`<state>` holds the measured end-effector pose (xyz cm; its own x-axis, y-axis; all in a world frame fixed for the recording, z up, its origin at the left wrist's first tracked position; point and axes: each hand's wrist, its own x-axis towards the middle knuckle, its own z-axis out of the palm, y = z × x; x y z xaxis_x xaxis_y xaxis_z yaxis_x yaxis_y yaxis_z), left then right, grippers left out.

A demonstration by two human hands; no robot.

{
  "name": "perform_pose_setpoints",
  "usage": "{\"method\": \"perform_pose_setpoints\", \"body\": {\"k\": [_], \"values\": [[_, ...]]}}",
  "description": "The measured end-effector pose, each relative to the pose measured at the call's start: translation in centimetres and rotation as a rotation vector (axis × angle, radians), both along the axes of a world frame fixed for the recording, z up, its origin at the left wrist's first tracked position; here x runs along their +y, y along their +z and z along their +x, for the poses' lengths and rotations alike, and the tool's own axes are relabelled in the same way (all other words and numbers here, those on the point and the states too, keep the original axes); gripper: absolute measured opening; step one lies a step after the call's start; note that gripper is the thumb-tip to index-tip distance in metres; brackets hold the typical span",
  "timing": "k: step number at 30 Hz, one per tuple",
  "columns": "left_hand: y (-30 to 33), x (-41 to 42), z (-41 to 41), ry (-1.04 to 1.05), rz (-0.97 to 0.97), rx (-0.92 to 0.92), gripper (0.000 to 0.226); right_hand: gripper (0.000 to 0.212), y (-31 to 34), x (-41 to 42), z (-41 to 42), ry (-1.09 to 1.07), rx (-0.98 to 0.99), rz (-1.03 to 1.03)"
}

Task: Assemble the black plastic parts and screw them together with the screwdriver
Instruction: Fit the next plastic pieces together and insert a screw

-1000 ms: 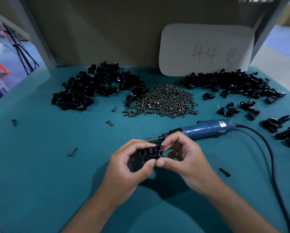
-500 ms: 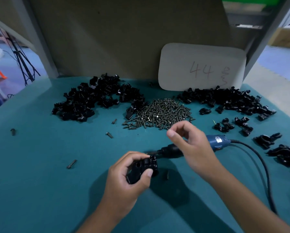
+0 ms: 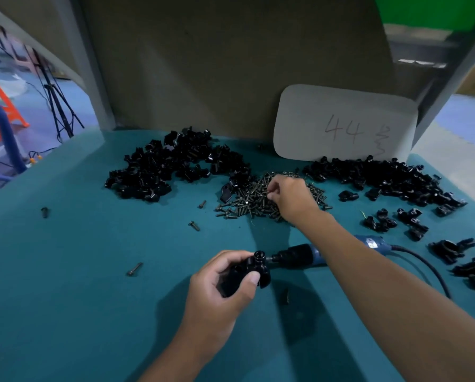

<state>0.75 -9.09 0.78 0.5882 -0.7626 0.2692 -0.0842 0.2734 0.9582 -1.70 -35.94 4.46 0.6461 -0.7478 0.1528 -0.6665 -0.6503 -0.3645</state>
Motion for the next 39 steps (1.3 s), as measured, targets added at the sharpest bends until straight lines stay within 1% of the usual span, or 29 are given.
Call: {"method": "perform_pose_setpoints", "body": {"k": [2, 4, 6, 8, 10, 11, 12, 14, 16, 19, 23, 25, 29, 31, 34, 37, 39], "values": [[0.1, 0.0, -0.1, 0.017, -0.005, -0.006, 0.021, 0.011, 0.5, 0.7, -1.6, 0.013, -0.152, -0.036], [0.2, 0.0, -0.1, 0.025, -0.003, -0.014, 0.021, 0.016, 1.1, 1.9, -3.5, 0.006, -0.255, -0.030], [0.1, 0.0, -0.2, 0.025, 0.013, -0.047, 0.021, 0.012, 1.9, 3.7, -5.7, 0.010, -0.300, 0.001], [0.0, 0.0, -0.2, 0.040, 0.009, -0.074, 0.022, 0.008, 2.5, 6.6, -8.2, 0.104, -0.370, 0.041], [0.0, 0.0, -0.1, 0.057, -0.010, -0.086, 0.022, 0.011, 2.4, 10.5, -10.7, 0.226, -0.512, 0.093], [0.0, -0.1, -0.1, 0.064, -0.015, -0.096, 0.021, 0.006, 1.9, 12.3, -11.7, 0.253, -0.595, 0.135], [-0.1, -0.1, -0.1, 0.069, -0.011, -0.109, 0.021, 0.005, 1.3, 13.9, -12.5, 0.255, -0.671, 0.176], [-0.3, -0.2, -0.1, 0.064, 0.005, -0.147, 0.020, 0.011, 0.0, 15.9, -13.2, 0.234, -0.787, 0.231], [-0.5, -0.2, -0.2, 0.057, 0.008, -0.182, 0.020, 0.003, -1.1, 16.6, -13.2, 0.224, -0.846, 0.219], [-0.6, -0.1, -0.3, 0.038, 0.007, -0.210, 0.021, 0.007, -1.6, 17.0, -12.9, 0.243, -0.874, 0.124], [-0.7, -0.1, -0.4, 0.027, 0.010, -0.236, 0.021, 0.011, -1.8, 16.4, -13.5, 0.241, -0.893, 0.108], [-0.8, -0.2, -0.4, 0.021, 0.011, -0.264, 0.022, 0.013, -1.8, 16.3, -13.6, 0.255, -0.864, 0.068], [-0.9, -0.2, -0.3, 0.000, 0.017, -0.323, 0.022, 0.008, -1.9, 16.6, -13.7, 0.284, -0.817, -0.037], [-1.0, -0.3, -0.3, -0.018, 0.031, -0.327, 0.022, 0.008, -1.9, 16.6, -13.6, 0.288, -0.801, -0.065], [-1.2, -0.4, -0.3, -0.054, 0.059, -0.291, 0.024, 0.007, -2.1, 16.5, -13.5, 0.268, -0.799, -0.039], [-1.1, -0.3, -0.6, -0.122, 0.075, -0.235, 0.023, 0.008, -2.2, 16.5, -13.4, 0.248, -0.809, 0.060], [-1.0, -0.2, -0.6, -0.135, 0.120, -0.265, 0.022, 0.008, -2.4, 16.5, -13.3, 0.227, -0.814, 0.138]]}}
